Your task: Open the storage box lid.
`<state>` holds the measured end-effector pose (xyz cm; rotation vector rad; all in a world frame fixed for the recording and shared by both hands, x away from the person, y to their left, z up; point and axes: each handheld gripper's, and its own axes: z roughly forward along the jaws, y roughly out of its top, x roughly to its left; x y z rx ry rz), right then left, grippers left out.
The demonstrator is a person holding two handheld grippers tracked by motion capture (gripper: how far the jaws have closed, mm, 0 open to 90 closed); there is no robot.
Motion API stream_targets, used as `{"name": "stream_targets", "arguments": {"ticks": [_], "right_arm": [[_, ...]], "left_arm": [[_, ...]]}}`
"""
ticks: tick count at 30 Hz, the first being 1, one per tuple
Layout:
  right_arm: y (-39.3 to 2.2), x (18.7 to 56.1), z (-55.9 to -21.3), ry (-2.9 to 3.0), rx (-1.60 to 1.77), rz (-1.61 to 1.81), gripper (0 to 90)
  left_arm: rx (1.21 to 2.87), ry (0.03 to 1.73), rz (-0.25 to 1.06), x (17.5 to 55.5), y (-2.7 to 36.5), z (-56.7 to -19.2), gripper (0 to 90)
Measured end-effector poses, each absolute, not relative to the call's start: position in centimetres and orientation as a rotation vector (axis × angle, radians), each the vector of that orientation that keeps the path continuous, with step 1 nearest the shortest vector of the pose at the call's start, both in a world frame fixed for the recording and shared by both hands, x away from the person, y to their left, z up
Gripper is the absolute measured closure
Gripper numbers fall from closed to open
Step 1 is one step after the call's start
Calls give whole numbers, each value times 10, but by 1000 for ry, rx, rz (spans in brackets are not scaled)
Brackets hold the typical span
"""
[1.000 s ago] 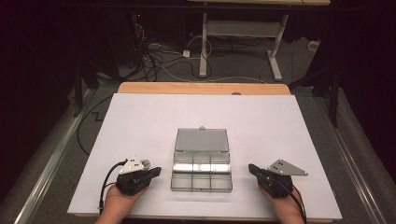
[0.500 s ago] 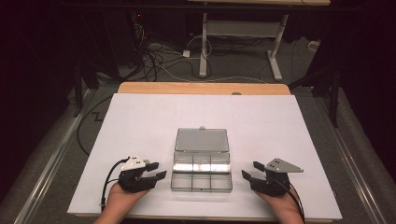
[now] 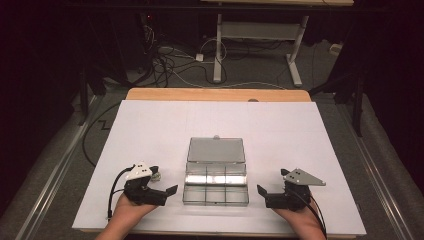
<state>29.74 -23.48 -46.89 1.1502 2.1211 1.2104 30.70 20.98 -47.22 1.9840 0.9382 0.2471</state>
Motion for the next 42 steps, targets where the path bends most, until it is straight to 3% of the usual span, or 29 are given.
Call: {"name": "stream_targets", "arguments": {"ticks": [11,27,32,42], "right_arm": [[-238,299,-469,2107,1157,1223,3],[-229,300,-469,2124,1128,1217,3],[-231,299,-468,2122,1131,1216,3],[-228,301,-468,2138,1125,1218,3]], "left_arm": [[1996,922,314,306,213,-468,0],[1973,1001,394,309,253,-460,3],[1960,990,432,311,265,-455,33],[2013,977,361,317,270,-466,120]]}}
